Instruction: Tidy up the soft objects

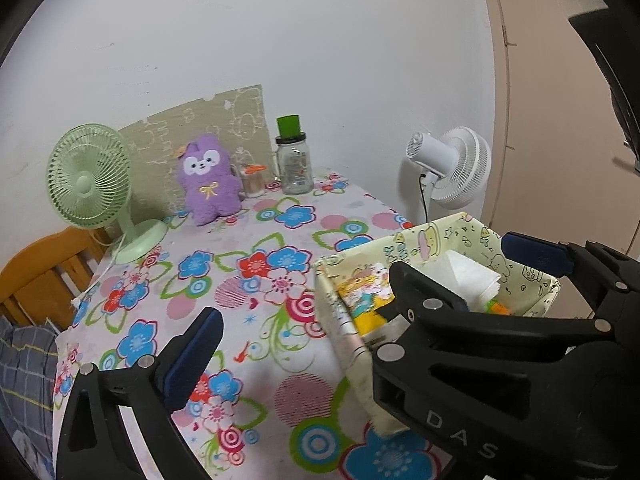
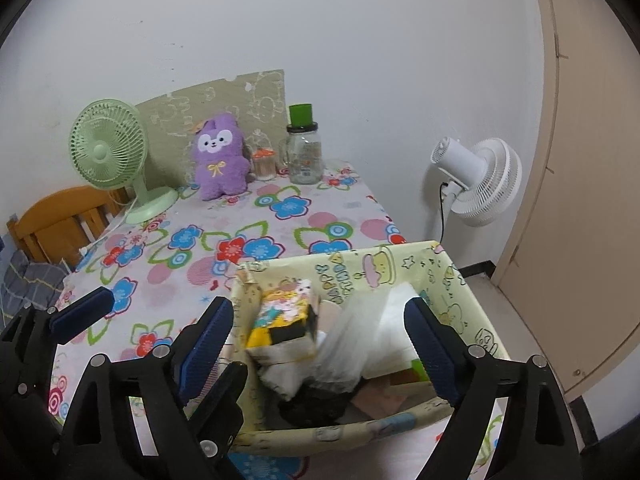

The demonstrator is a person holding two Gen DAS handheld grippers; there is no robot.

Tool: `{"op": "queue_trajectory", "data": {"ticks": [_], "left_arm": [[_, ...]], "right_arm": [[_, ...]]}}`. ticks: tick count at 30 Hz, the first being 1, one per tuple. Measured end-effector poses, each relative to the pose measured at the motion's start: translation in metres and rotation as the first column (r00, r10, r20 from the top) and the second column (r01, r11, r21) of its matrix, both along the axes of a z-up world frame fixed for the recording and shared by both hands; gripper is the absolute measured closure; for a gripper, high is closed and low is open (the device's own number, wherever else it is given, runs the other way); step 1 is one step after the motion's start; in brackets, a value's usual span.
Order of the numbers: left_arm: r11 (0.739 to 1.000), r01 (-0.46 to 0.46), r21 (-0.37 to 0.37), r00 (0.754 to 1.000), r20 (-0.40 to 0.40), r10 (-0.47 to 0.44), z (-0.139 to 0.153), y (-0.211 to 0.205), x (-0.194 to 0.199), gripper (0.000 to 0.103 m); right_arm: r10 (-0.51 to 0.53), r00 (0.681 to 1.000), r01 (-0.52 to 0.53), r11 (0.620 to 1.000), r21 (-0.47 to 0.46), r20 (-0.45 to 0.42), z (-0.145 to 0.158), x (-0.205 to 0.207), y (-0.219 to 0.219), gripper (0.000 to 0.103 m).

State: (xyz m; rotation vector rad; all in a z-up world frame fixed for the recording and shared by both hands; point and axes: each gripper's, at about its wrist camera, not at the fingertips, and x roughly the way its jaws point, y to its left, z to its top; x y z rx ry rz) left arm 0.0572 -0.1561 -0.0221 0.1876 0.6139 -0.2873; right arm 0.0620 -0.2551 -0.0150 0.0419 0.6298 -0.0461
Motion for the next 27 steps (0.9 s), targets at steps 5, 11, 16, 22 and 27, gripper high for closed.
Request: {"op": "queue_trajectory", "data": {"ticks": [5, 11, 16, 22, 27], "left_arm": [[1.000, -0.009, 0.002, 1.000, 0.009, 0.009, 0.003, 0.016, -0.005, 0.000], [1.000, -0.023, -0.012, 0.999, 0.028, 0.024, 0.008, 0.038, -0.012, 0.000], [0.998, -0.051, -0.026, 0.998, 0.037, 0.052, 0.011, 0.057, -0.017, 0.000], [0.993, -0.105, -0.044, 0.993, 0.047, 0.107, 0.014, 0.084, -0.021, 0.000], [0.986, -0.158, -0.059, 0.985, 0.065, 0.162, 0.018, 0.108, -0.027, 0.000]], "right_arm": [[0.001, 1.000, 0.000, 1.000, -0.004, 0.016, 0.005, -0.006, 0.015, 0.010], [0.014, 0.999, -0.013, 1.000, -0.015, 0.051, 0.011, -0.013, 0.033, 0.004], [0.048, 0.995, -0.045, 0.998, -0.036, 0.084, 0.016, -0.020, 0.052, 0.002], [0.071, 0.992, -0.068, 0.997, -0.030, 0.107, 0.020, -0.028, 0.069, 0.002], [0.081, 0.989, -0.078, 0.996, -0.033, 0.122, 0.023, -0.033, 0.080, 0.002]]}}
